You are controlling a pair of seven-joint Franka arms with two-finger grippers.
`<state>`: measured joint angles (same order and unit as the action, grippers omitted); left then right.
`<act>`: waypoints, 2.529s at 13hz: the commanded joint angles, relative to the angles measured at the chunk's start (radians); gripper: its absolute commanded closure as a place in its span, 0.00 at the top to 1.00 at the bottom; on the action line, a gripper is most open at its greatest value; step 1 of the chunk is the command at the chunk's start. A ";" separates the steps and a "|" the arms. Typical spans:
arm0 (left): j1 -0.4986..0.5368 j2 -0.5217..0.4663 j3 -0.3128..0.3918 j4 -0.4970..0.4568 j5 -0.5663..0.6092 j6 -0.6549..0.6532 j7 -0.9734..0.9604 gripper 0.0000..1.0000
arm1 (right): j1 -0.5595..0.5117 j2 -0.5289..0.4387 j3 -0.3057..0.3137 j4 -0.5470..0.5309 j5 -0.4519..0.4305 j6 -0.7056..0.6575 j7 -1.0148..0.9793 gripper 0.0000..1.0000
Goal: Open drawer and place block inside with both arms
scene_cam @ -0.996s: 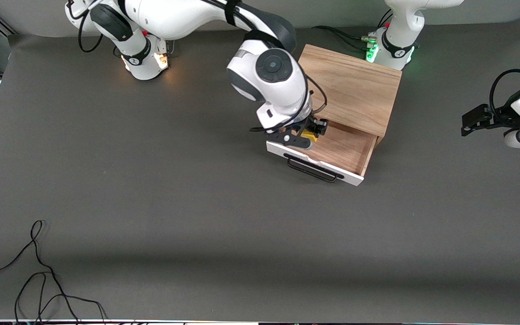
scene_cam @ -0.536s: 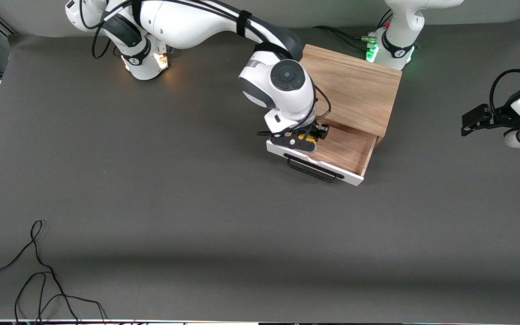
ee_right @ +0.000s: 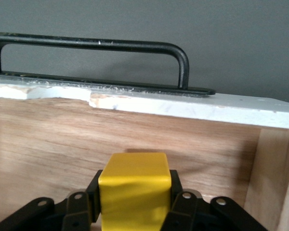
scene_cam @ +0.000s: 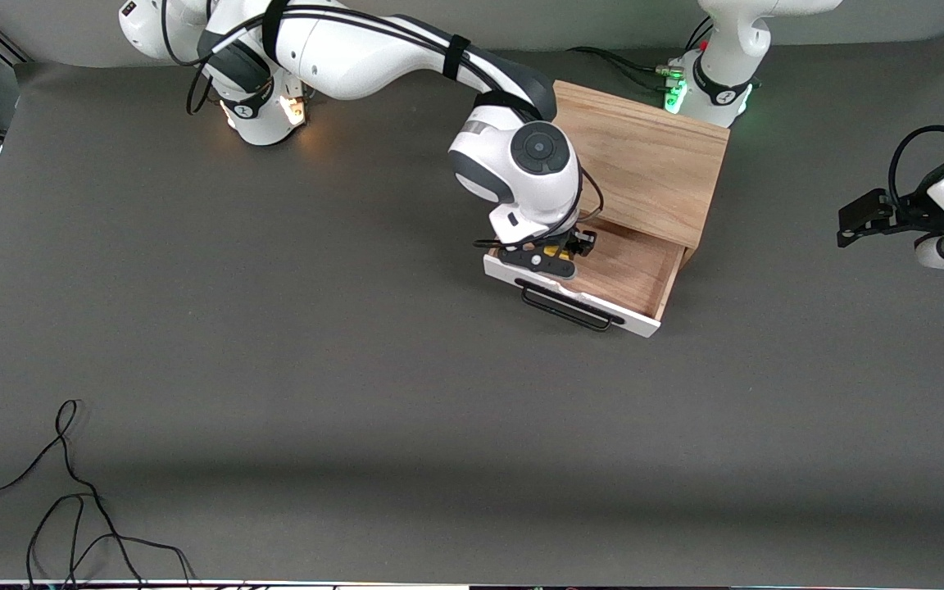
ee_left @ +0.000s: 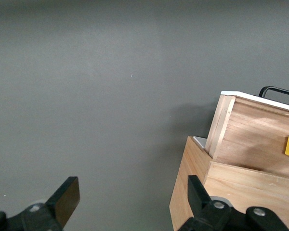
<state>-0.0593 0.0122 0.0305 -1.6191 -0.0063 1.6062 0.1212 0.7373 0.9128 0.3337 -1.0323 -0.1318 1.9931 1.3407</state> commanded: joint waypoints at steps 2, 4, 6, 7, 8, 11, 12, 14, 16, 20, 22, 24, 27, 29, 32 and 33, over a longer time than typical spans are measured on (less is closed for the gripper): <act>-0.014 -0.029 0.003 -0.024 0.005 -0.006 -0.015 1.00 | 0.014 0.009 -0.005 0.024 -0.026 0.003 0.041 0.64; -0.016 -0.029 0.003 -0.025 0.005 -0.006 -0.014 1.00 | 0.017 0.009 -0.007 0.024 -0.029 0.003 0.051 1.00; -0.016 -0.029 0.003 -0.024 0.005 -0.006 -0.014 1.00 | 0.017 0.006 -0.004 0.026 -0.032 0.003 0.067 1.00; -0.016 -0.029 0.003 -0.024 0.005 -0.006 -0.014 1.00 | 0.017 0.005 -0.004 0.031 -0.032 0.003 0.071 1.00; -0.014 -0.029 0.003 -0.024 0.005 -0.006 -0.014 1.00 | 0.017 0.003 -0.002 0.035 -0.034 0.003 0.071 1.00; -0.016 -0.029 0.003 -0.025 0.005 -0.006 -0.014 1.00 | 0.013 -0.052 0.002 0.041 -0.031 -0.020 0.069 1.00; -0.016 -0.029 0.003 -0.025 0.005 -0.006 -0.014 1.00 | 0.002 -0.075 0.004 0.040 -0.031 -0.045 0.069 1.00; -0.016 -0.029 0.003 -0.025 0.005 -0.006 -0.014 1.00 | -0.028 -0.132 -0.001 0.040 -0.029 -0.094 0.058 1.00; -0.016 -0.029 0.003 -0.025 0.005 -0.006 -0.014 1.00 | -0.114 -0.199 0.004 0.038 -0.023 -0.150 -0.001 1.00; -0.014 -0.029 0.003 -0.025 0.005 -0.006 -0.014 1.00 | -0.298 -0.336 -0.001 0.024 0.032 -0.266 -0.269 1.00; -0.016 -0.029 0.003 -0.025 0.005 -0.008 -0.014 1.00 | -0.418 -0.400 -0.005 0.011 0.107 -0.338 -0.430 1.00; -0.016 -0.029 0.003 -0.025 0.005 -0.008 -0.014 1.00 | -0.516 -0.484 -0.012 -0.061 0.113 -0.367 -0.570 1.00; -0.016 -0.029 0.003 -0.025 0.005 -0.008 -0.014 1.00 | -0.596 -0.642 -0.150 -0.244 0.152 -0.375 -0.819 1.00; -0.016 -0.029 0.003 -0.025 0.005 -0.008 -0.014 1.00 | -0.592 -0.702 -0.287 -0.323 0.195 -0.373 -0.911 1.00; -0.016 -0.029 0.003 -0.025 0.005 -0.008 -0.014 1.00 | -0.592 -0.762 -0.419 -0.391 0.196 -0.387 -1.073 1.00; -0.016 -0.029 0.003 -0.025 0.005 -0.008 -0.014 1.00 | -0.592 -0.788 -0.424 -0.406 0.196 -0.387 -1.075 1.00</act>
<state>-0.0634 0.0118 0.0283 -1.6223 -0.0065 1.6056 0.1208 0.1335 0.2060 -0.0705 -1.3536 0.0465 1.6004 0.3005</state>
